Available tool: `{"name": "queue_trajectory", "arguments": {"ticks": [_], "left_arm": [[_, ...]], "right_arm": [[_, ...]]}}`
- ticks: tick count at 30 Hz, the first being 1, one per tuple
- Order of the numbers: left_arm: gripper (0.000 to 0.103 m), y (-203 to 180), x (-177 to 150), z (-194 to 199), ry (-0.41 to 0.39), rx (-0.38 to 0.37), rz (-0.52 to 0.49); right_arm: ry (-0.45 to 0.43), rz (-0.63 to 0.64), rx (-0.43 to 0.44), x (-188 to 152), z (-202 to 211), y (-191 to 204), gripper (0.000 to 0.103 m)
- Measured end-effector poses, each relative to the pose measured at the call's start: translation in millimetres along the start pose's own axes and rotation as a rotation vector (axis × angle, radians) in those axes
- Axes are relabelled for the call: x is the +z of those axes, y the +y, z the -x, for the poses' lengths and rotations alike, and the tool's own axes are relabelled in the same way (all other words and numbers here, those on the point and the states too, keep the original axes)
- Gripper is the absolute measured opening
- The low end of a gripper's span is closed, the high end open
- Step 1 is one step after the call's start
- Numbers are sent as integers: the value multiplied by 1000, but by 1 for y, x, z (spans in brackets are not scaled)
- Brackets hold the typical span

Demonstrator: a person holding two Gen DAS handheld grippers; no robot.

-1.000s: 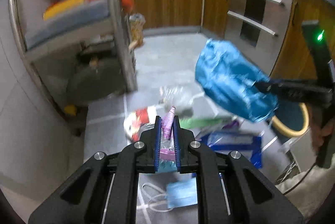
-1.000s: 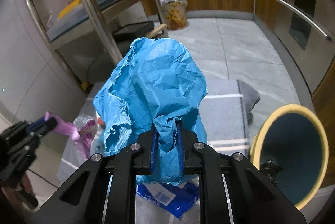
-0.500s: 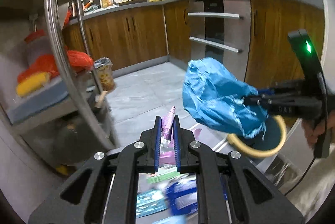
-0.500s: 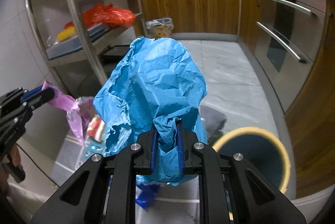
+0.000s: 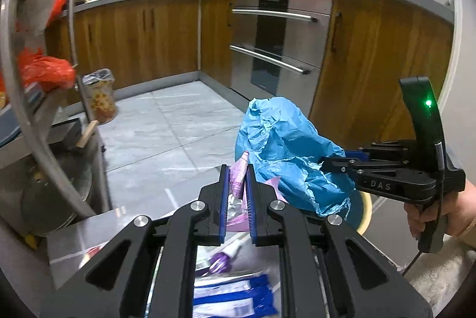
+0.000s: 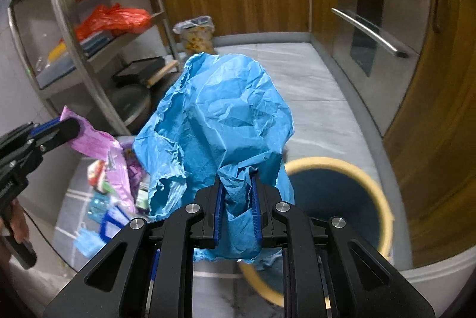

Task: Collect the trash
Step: 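Carry the pink wrapper and blue bag over the bin with both tools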

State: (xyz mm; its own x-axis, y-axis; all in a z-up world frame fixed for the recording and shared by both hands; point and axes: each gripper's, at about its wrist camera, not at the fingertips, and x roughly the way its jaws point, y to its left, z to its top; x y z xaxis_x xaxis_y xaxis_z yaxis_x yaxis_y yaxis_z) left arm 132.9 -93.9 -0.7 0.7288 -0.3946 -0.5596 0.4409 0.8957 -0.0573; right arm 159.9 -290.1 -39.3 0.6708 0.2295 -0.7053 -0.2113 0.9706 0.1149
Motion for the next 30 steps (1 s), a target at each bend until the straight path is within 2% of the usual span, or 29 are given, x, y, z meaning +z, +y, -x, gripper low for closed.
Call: {"name": "queue_trajectory", "arguments": {"ticks": [6,13,23,30], "left_arm": [[11,-33,-3,-21,16,-41,-40],[11,-72,-8,-42,25,-98,-113],[11,-108,-19,-78,80,-166,-134],[11,-118,-29,-109,142,-163,-143]], "right_arm": [[23,-101,-35,-8,-2,-46,18],[59,-182,-84,-18,-10,-83,18],[82,-203,-139,-25,-12,-105,18],[159,-225,-175,-36,-24,-119,18]]}}
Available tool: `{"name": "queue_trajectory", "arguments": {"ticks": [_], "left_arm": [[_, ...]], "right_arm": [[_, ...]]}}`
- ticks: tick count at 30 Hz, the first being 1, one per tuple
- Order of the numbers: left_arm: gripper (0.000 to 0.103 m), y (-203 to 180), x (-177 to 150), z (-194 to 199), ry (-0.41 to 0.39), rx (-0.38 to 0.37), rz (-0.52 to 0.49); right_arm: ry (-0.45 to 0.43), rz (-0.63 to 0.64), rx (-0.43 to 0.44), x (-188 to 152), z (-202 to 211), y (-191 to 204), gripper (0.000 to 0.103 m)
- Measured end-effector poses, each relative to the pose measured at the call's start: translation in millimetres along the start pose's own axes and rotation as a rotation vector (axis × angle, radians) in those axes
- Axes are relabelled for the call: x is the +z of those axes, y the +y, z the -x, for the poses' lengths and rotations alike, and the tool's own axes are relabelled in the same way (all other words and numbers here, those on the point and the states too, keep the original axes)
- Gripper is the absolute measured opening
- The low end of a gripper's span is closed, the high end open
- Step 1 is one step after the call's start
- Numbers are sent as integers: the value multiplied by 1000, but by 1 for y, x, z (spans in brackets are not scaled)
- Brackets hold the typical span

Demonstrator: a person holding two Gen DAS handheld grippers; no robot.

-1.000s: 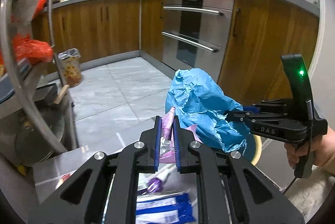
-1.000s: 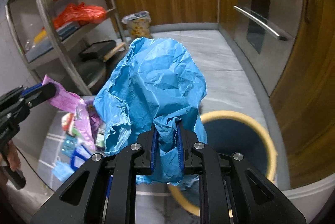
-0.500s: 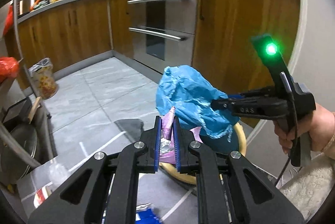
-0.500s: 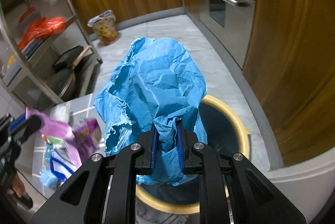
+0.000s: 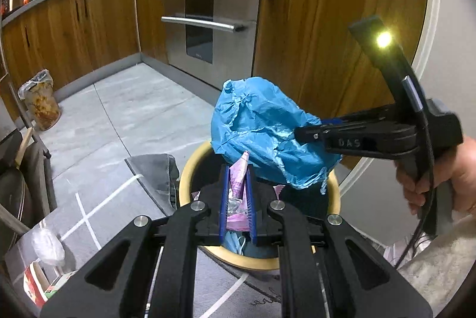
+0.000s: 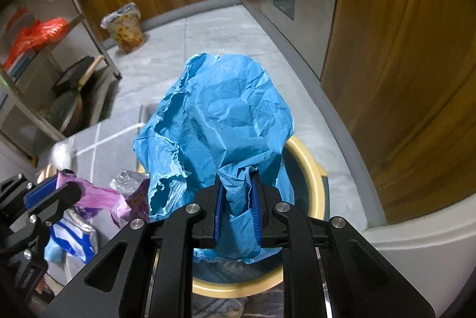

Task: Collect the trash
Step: 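Carry the pink wrapper and blue bag over the bin with both tools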

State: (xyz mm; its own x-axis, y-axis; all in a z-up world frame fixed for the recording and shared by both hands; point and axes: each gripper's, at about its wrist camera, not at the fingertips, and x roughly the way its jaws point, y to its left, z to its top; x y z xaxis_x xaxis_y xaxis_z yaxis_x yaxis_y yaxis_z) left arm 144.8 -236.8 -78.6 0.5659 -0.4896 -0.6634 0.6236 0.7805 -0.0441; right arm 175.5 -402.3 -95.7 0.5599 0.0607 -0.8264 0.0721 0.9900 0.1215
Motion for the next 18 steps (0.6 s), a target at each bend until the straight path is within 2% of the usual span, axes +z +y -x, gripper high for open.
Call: {"name": "queue_trajectory", "arguments": {"ticks": [5,16,18], "left_arm": [[11,-1,-6,-21,49,8,-12],[11,1,-8,-35,74,-9,-7],[11,-1,-9,-36,75,-4,-18]], "right_arm": [[63,-9,-22,-4,-16,-4,18],[145,-42,-38,-9,-36,-13,18],[157,-36,-47,-11,-37,-14,22]]}}
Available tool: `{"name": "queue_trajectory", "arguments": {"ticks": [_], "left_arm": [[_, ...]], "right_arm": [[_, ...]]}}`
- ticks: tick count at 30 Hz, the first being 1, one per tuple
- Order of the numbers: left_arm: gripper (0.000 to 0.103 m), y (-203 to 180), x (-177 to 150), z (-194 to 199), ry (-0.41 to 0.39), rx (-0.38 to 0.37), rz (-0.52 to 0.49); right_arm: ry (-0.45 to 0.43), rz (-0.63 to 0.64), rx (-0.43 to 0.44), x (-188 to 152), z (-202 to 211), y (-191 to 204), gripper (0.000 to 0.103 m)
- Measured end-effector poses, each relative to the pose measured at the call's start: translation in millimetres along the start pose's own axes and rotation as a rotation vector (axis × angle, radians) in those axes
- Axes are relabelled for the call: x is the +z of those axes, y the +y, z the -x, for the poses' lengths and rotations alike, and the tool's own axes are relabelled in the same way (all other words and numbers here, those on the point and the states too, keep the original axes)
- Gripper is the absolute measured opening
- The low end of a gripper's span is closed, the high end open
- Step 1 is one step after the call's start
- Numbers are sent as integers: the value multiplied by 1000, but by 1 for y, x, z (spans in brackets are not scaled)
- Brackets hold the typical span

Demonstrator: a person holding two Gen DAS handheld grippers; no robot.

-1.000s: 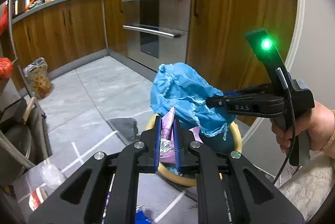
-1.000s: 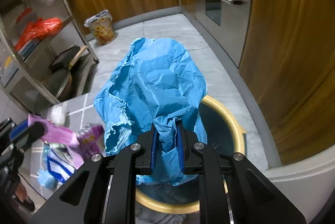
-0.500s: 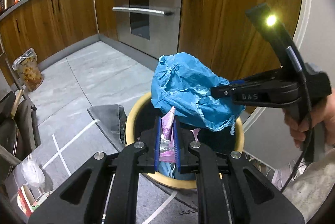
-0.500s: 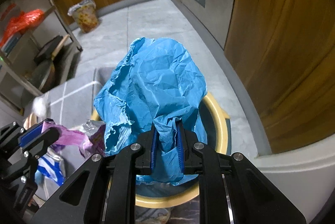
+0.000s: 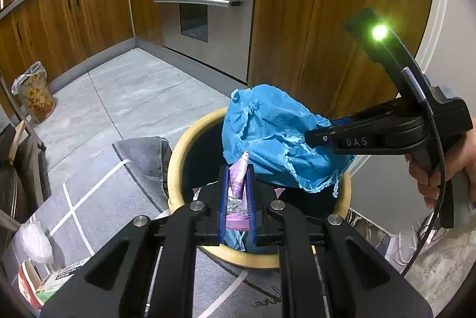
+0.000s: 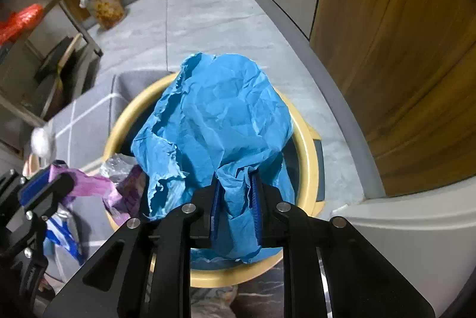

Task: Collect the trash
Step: 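Open both tools to drop the wrapper and blue bag into the bin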

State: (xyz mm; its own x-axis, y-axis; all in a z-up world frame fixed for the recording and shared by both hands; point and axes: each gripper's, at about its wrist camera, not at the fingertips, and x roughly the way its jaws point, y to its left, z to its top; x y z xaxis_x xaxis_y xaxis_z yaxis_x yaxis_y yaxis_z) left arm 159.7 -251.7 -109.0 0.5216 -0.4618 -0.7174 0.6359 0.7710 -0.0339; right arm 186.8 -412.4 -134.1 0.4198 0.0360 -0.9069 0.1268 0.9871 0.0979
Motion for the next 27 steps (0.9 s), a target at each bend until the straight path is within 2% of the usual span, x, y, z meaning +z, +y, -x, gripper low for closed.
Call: {"name": "queue_trajectory", "arguments": {"ticks": [6,8,13,15,19,27], "left_arm": [[14,0,0,0,0,5,1],[25,0,-1,3,-5,11,1],[32,3,-2,8,-11,22,12],[36,3,-3,11,-12,26,9],[38,9,-6,25,-25,39,15],[55,33,-15,63,-73,99,93]], "right_arm": [[-12,-6,-9,1,2,-1,33],[-12,-2,-9,0,3,-1,34],[-6,3,-15,1,3,-4,41],[-12,-1,-17,2,5,-4,49],[-26,-3,-16,2,8,-1,57],[-69,17,9,6,17,17,67]]}}
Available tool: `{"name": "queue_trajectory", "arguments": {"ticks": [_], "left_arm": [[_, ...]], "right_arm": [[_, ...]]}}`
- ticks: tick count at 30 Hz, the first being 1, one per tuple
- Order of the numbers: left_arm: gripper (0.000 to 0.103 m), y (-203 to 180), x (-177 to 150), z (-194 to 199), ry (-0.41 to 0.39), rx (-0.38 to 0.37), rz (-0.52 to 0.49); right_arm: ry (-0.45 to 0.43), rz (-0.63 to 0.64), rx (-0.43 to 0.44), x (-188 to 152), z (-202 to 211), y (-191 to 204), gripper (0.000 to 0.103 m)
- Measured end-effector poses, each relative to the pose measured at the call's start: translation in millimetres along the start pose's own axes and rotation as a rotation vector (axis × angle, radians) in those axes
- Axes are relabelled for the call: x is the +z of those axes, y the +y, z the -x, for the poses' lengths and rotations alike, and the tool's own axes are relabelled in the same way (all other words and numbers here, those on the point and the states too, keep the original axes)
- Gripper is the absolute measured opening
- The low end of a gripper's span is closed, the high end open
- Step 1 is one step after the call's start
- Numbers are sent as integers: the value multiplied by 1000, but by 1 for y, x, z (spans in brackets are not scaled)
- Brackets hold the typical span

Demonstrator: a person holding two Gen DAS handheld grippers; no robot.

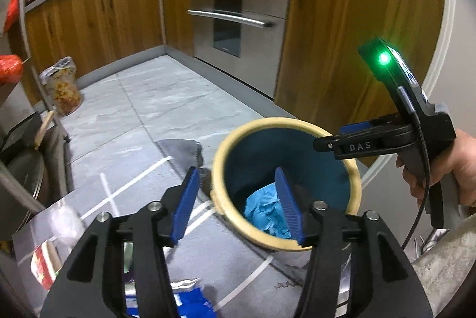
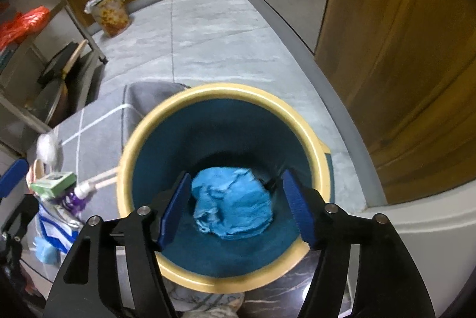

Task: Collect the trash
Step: 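Open both tools to drop the wrapper and blue bag into the bin, then move both tools back over the remaining trash on the mat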

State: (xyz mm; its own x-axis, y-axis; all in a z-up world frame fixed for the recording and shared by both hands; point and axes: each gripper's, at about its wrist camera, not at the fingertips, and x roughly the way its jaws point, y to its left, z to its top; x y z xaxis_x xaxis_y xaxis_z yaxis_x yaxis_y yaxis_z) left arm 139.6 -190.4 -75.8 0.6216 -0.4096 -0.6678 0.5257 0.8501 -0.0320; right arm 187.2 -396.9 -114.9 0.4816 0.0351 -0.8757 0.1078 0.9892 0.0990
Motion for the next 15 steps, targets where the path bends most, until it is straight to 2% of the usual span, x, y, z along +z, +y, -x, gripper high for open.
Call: {"name": "queue_trajectory", "arguments": {"ticks": [7,10,15], "left_arm": [[72,29,-5,34,-33,87,71],[82,43,-9,50,-51,125,116],[87,73,-19,79,-78,201,172]], "right_arm": [[-56,17,36,8,14,26,69],[-94,62,48,7,25,44,76],[-144,121,82,7,41,78,86]]}}
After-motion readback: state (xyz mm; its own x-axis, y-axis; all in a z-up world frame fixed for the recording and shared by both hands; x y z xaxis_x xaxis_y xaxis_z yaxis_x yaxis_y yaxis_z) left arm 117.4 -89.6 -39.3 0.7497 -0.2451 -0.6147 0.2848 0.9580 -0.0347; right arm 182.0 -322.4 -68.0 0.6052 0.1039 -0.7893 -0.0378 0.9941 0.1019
